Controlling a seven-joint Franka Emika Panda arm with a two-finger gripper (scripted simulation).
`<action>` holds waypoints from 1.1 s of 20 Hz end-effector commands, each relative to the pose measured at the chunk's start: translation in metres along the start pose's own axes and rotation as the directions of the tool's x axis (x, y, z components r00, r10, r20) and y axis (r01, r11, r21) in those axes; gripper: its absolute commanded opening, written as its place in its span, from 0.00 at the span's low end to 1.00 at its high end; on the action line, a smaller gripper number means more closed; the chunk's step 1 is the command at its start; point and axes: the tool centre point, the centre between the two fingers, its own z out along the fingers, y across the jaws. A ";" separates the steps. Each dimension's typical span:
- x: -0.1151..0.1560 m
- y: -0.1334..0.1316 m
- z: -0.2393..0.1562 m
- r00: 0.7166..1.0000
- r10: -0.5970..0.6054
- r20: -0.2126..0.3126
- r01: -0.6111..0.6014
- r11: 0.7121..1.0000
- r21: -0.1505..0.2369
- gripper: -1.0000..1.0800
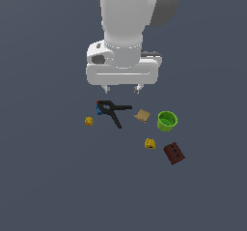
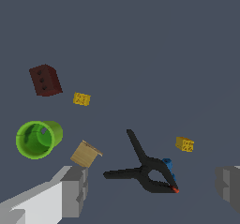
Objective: Pick up a designated object from a clutter of objects.
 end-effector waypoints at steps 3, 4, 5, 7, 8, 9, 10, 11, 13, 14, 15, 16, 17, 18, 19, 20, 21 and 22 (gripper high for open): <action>0.000 0.001 0.000 1.000 0.002 -0.001 -0.002 1.000 0.000 0.96; 0.000 0.003 0.000 1.000 0.005 -0.003 -0.005 1.000 0.001 0.96; 0.000 0.005 -0.001 1.000 0.009 -0.006 -0.009 1.000 0.001 0.96; 0.000 0.010 -0.002 1.000 0.019 -0.014 -0.019 1.000 0.002 0.96; 0.000 0.013 -0.003 1.000 0.025 -0.018 -0.025 1.000 0.003 0.96; 0.000 0.015 -0.004 0.999 0.030 -0.021 -0.030 1.000 0.003 0.96; 0.000 0.017 -0.005 0.999 0.033 -0.024 -0.033 0.999 0.003 0.96; 0.000 0.017 -0.006 0.999 0.035 -0.025 -0.035 0.999 0.003 0.96; 0.000 0.018 -0.007 0.999 0.037 -0.027 -0.037 0.999 0.003 0.96; 0.000 0.018 -0.008 0.999 0.037 -0.027 -0.037 0.999 0.003 0.96; 0.000 0.017 -0.007 0.999 0.036 -0.026 -0.036 0.999 0.003 0.96; 0.000 0.018 -0.005 0.999 0.036 -0.025 -0.035 0.999 0.003 0.96; 0.000 0.019 -0.004 0.999 0.036 -0.025 -0.036 0.999 0.004 0.96; 0.001 0.020 -0.001 0.999 0.036 -0.024 -0.036 0.999 0.005 0.96; 0.001 0.022 0.002 0.999 0.037 -0.024 -0.037 0.999 0.006 0.96; 0.001 0.024 0.005 0.999 0.038 -0.024 -0.038 0.999 0.007 0.96; 0.001 0.026 0.009 0.999 0.040 -0.023 -0.039 0.999 0.009 0.96; 0.002 0.029 0.014 0.999 0.041 -0.023 -0.041 0.999 0.010 0.96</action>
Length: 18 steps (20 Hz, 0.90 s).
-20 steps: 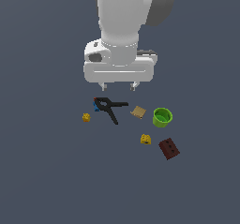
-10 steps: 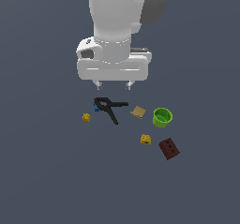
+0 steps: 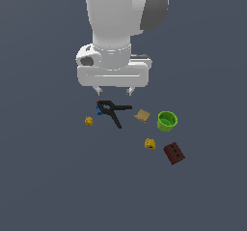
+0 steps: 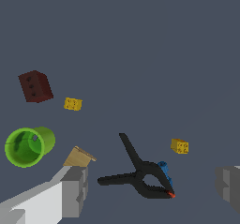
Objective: Pick up a designated object from a clutter of objects.
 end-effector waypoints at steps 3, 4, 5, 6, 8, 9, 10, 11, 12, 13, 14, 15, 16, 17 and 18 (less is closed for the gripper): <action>0.001 0.015 0.024 1.000 0.007 0.004 -0.007 1.000 0.008 0.96; 0.000 0.019 0.031 1.000 0.010 0.005 -0.010 1.000 0.010 0.96; 0.000 0.024 0.038 1.000 0.012 0.006 -0.012 1.000 0.012 0.96; 0.000 0.029 0.047 1.000 0.015 0.007 -0.015 1.000 0.014 0.96; -0.002 0.040 0.065 1.000 0.021 0.009 -0.021 1.000 0.018 0.96; -0.003 0.047 0.074 1.000 0.025 0.010 -0.025 0.999 0.020 0.96; -0.005 0.054 0.085 1.000 0.029 0.011 -0.029 0.999 0.022 0.96; -0.008 0.061 0.096 0.999 0.034 0.013 -0.034 0.999 0.024 0.96; -0.010 0.068 0.107 0.999 0.038 0.014 -0.039 0.999 0.025 0.96; -0.013 0.076 0.119 0.999 0.043 0.015 -0.044 0.999 0.026 0.96; -0.017 0.083 0.130 0.999 0.048 0.017 -0.049 0.998 0.026 0.96; -0.021 0.091 0.141 0.998 0.053 0.018 -0.054 0.998 0.027 0.96; -0.025 0.098 0.152 0.998 0.058 0.019 -0.059 0.998 0.026 0.96; -0.029 0.105 0.162 0.998 0.063 0.021 -0.063 0.998 0.026 0.96; -0.034 0.111 0.171 0.997 0.067 0.022 -0.068 0.997 0.025 0.96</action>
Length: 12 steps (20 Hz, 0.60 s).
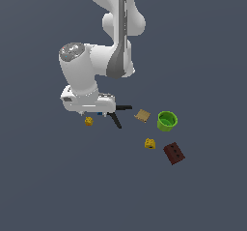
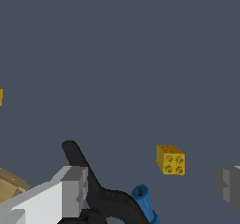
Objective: Pick up a designated object from a clutter of objects.
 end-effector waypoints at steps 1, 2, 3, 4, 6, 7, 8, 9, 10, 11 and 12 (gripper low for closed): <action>-0.009 0.017 0.023 1.000 0.011 0.002 -0.011 1.000 -0.002 0.96; -0.013 0.023 0.031 1.000 0.015 0.003 -0.015 1.000 -0.003 0.96; -0.017 0.029 0.038 1.000 0.019 0.004 -0.019 1.000 -0.004 0.96; -0.020 0.034 0.045 1.000 0.022 0.005 -0.022 1.000 -0.005 0.96; -0.027 0.042 0.057 1.000 0.029 0.007 -0.029 1.000 -0.008 0.96; -0.030 0.046 0.061 0.999 0.031 0.008 -0.031 0.999 -0.009 0.96; -0.033 0.049 0.066 0.999 0.034 0.009 -0.034 0.999 -0.011 0.96; -0.035 0.052 0.070 0.999 0.036 0.010 -0.036 0.999 -0.012 0.96; -0.038 0.055 0.073 0.999 0.038 0.010 -0.037 0.999 -0.013 0.96; -0.040 0.057 0.076 0.999 0.039 0.011 -0.039 0.999 -0.014 0.96; -0.041 0.059 0.078 0.999 0.040 0.011 -0.040 0.999 -0.015 0.96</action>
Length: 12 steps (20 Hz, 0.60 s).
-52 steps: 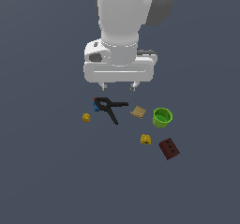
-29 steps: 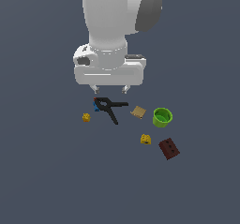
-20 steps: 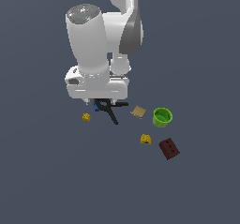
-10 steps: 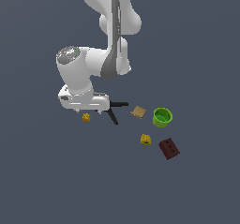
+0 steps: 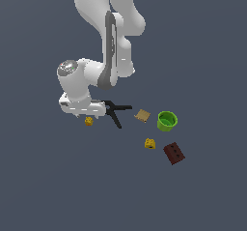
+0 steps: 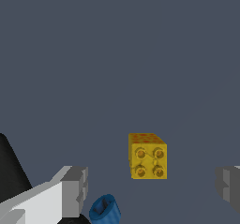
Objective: Pick up a designated object from a clutter of objects.
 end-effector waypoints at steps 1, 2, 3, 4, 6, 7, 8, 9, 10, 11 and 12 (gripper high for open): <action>-0.004 0.005 0.006 1.000 0.002 0.000 -0.002 1.000 -0.002 0.96; -0.005 0.006 0.007 1.000 0.003 0.000 -0.003 1.000 -0.003 0.96; -0.005 0.006 0.008 1.000 0.004 0.000 -0.004 1.000 -0.003 0.96; -0.005 0.006 0.008 1.000 0.004 0.000 -0.004 1.000 -0.003 0.96; -0.005 0.006 0.008 1.000 0.004 0.001 -0.004 1.000 -0.002 0.96; -0.005 0.006 0.009 1.000 0.004 0.001 -0.004 1.000 -0.002 0.96; -0.005 0.006 0.010 1.000 0.004 0.001 -0.004 1.000 -0.002 0.96; -0.005 0.006 0.012 1.000 0.004 0.001 -0.004 1.000 -0.002 0.96; -0.005 0.006 0.015 1.000 0.004 0.001 -0.004 1.000 -0.002 0.96; -0.005 0.006 0.018 1.000 0.004 0.001 -0.004 1.000 -0.002 0.96; -0.005 0.006 0.022 1.000 0.004 0.001 -0.004 1.000 -0.002 0.96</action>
